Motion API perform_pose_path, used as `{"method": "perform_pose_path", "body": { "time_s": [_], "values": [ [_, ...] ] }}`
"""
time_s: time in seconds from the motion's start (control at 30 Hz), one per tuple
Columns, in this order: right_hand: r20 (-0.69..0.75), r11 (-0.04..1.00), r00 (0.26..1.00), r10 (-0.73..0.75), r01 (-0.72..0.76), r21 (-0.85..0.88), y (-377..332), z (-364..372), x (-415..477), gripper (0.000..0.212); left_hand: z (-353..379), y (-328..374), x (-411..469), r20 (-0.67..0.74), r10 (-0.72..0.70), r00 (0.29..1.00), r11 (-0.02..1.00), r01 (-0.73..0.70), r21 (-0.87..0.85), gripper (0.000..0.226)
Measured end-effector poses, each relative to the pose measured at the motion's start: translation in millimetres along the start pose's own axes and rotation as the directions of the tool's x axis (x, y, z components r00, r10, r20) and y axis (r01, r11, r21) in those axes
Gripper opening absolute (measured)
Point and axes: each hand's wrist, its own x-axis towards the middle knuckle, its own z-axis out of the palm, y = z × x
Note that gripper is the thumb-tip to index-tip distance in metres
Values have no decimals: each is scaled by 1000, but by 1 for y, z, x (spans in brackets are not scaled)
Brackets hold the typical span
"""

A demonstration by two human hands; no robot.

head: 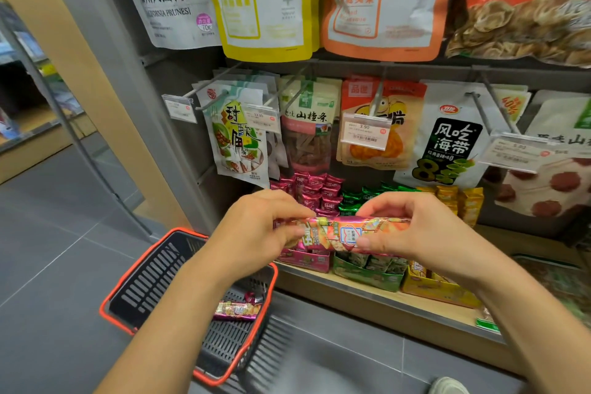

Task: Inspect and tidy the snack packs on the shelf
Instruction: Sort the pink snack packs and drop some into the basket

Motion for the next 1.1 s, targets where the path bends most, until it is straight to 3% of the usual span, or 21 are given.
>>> {"method": "perform_pose_path", "body": {
  "time_s": [0.13,0.27,0.43,0.5,0.63,0.9,1.1],
  "values": [
    [-52,999,999,-1,3,34,1,9,1,44,10,15,1,27,-30,999,982,35,-183,22],
    [-78,996,997,-16,22,81,5,18,2,44,16,23,3,24,-53,998,965,57,-257,22],
    [-165,931,985,-44,101,351,9,22,8,59,15,22,5,-94,-150,984,925,106,-365,20],
    [-192,901,979,-68,143,409,8,25,9,54,16,23,3,-80,-185,979,909,140,-394,25],
    [-235,917,965,-114,193,348,9,27,9,45,25,30,1,-9,-218,976,857,187,-481,25],
    [-220,958,958,-182,223,179,13,36,9,44,26,35,3,-98,-372,923,767,246,-593,16],
    [-36,949,967,-253,255,184,8,47,7,54,33,39,4,-46,-385,922,610,217,-762,26]
  ]
}}
